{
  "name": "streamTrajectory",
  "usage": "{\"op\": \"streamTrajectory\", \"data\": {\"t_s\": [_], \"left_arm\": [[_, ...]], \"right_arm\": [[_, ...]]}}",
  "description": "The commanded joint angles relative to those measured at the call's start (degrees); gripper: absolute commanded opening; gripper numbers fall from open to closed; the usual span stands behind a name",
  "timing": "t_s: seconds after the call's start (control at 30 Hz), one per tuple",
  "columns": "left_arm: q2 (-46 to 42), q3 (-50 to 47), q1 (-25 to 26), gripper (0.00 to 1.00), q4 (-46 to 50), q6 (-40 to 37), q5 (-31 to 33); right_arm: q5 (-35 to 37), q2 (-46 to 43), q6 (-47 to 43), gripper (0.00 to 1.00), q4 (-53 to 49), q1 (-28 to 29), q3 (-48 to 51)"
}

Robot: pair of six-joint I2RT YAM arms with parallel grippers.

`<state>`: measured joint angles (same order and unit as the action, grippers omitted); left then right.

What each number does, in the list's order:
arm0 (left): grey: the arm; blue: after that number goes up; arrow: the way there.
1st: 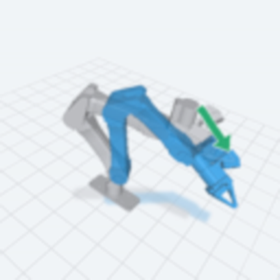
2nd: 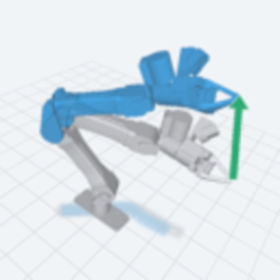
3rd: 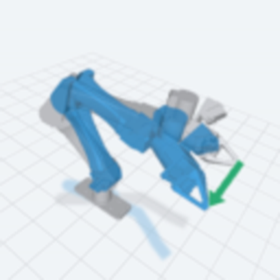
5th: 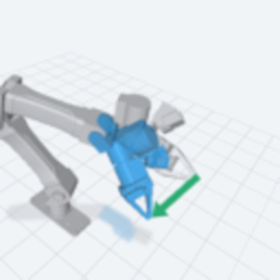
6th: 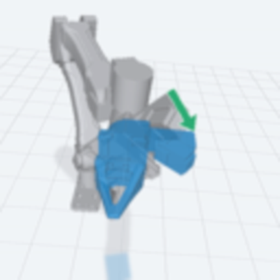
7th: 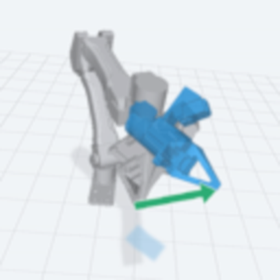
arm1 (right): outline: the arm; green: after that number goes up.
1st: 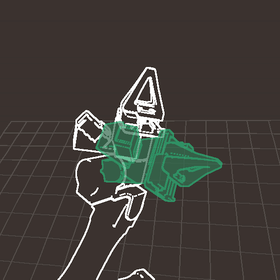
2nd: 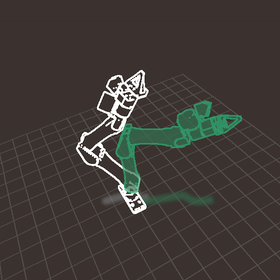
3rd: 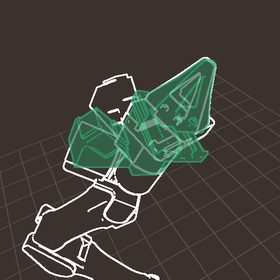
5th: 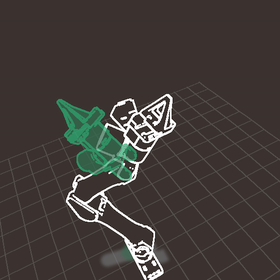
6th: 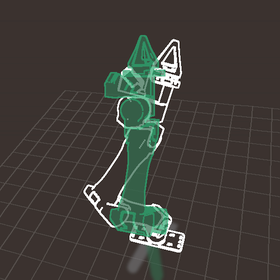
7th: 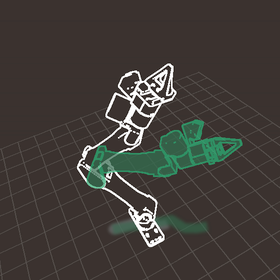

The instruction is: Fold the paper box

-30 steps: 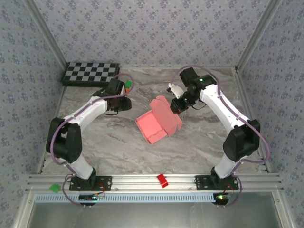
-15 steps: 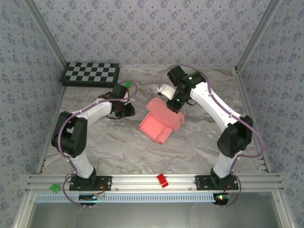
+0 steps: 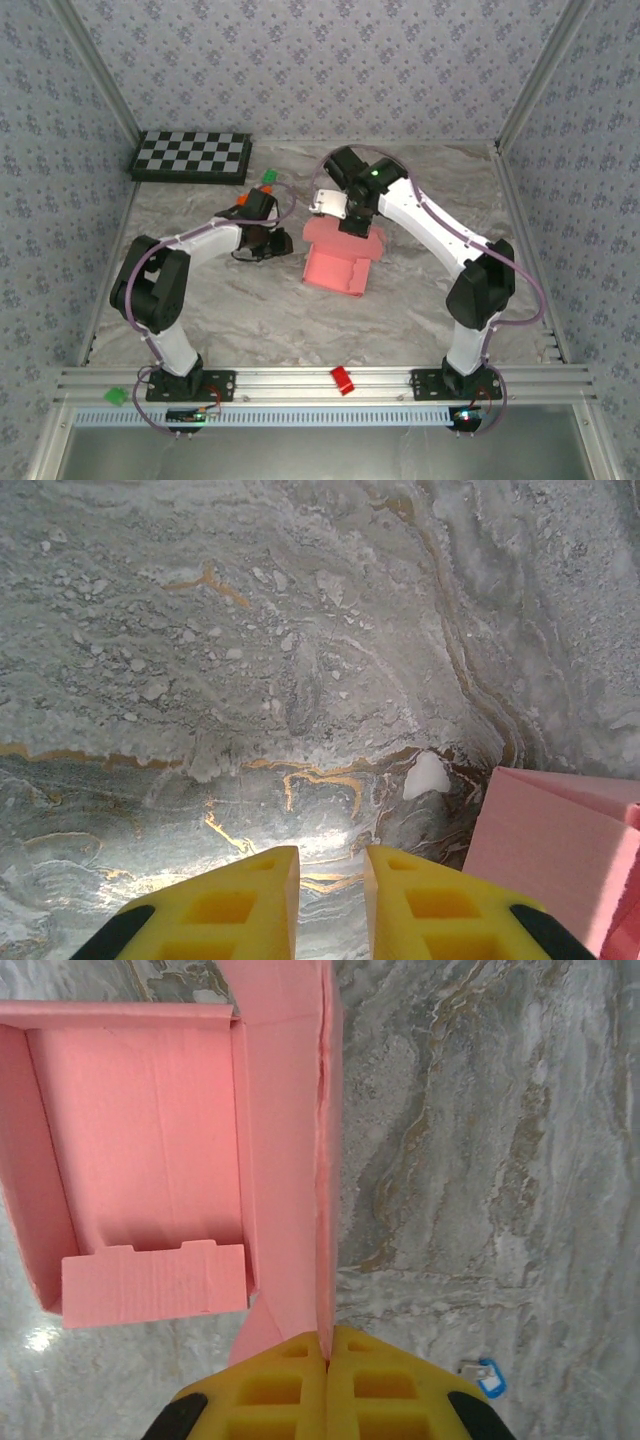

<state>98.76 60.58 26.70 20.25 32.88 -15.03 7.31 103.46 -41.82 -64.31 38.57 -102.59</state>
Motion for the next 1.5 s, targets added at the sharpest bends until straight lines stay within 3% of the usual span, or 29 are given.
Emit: {"op": "streamTrajectory", "data": {"t_s": [0.0,0.53,0.8,0.97,1.2,1.47], "left_arm": [[-2.67,-1.28,0.03,0.23,-1.78,0.78,-0.78],[-7.46,-5.01,-0.33,0.24,-3.30,0.51,0.91],[-10.33,-6.61,-1.11,0.31,-3.20,-0.06,2.37],[-12.40,-6.62,-1.65,0.45,-1.80,-1.77,5.43],[-15.32,-5.76,-1.92,0.63,-2.90,-8.31,6.82],[-11.48,-1.08,-2.84,0.65,-7.58,-14.80,-3.49]], "right_arm": [[2.35,0.32,-5.88,0.00,0.87,0.69,-1.99],[3.42,4.20,-11.96,0.09,2.59,2.63,-4.20],[5.87,4.40,-12.29,0.37,5.74,2.89,-4.46],[7.51,2.92,-10.22,0.49,7.83,2.84,-4.57],[10.79,-3.53,1.04,0.53,14.51,0.16,-1.05],[7.42,-15.53,25.10,0.54,17.67,-5.62,13.12]]}}
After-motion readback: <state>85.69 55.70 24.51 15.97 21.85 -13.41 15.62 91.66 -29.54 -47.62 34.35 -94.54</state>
